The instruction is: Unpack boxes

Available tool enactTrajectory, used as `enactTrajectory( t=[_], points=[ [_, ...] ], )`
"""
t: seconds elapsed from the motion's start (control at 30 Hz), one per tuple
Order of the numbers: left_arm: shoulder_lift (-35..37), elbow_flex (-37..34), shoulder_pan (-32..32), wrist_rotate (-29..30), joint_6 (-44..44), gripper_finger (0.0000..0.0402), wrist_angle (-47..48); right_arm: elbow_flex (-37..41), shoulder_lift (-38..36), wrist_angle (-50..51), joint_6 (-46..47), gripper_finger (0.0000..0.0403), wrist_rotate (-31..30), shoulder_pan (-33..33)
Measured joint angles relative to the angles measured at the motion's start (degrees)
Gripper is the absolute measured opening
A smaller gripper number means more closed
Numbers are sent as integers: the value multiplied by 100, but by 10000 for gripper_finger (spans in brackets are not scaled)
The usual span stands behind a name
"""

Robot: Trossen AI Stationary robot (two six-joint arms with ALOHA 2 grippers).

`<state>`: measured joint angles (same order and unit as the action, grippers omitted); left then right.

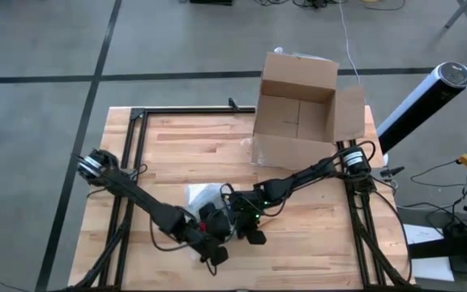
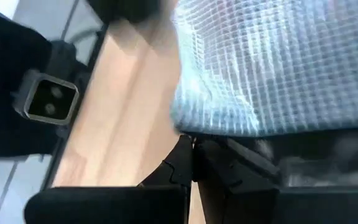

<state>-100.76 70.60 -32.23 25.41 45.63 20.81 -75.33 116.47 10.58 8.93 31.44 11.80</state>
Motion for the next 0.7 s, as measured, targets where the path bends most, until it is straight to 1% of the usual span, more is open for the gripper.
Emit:
enactTrajectory(
  t=[0.13, 0.3, 0.4, 0.5, 0.6, 0.7],
  points=[
    [115, 7, -22, 10, -16, 0, 254, 0, -4, 22, 0, 0, -2, -79],
    [164, 1, -115, -52, 25, 0, 257, -2, -5, 22, -2, 0, 5, -197],
    [43, 1, -124, -246, -3, 0, 148, -16, -4, 31, -44, 0, 4, -223],
    [-106, 1, -120, -280, 54, 3, 66, -37, -3, 27, -61, 0, 5, -222],
    [-277, -16, -92, -304, 306, 21, 67, -37, -3, 24, -61, 0, 5, -222],
    [-387, -21, -55, -370, 605, 59, 60, -37, -3, 26, -56, 0, 9, -222]
  ],
)
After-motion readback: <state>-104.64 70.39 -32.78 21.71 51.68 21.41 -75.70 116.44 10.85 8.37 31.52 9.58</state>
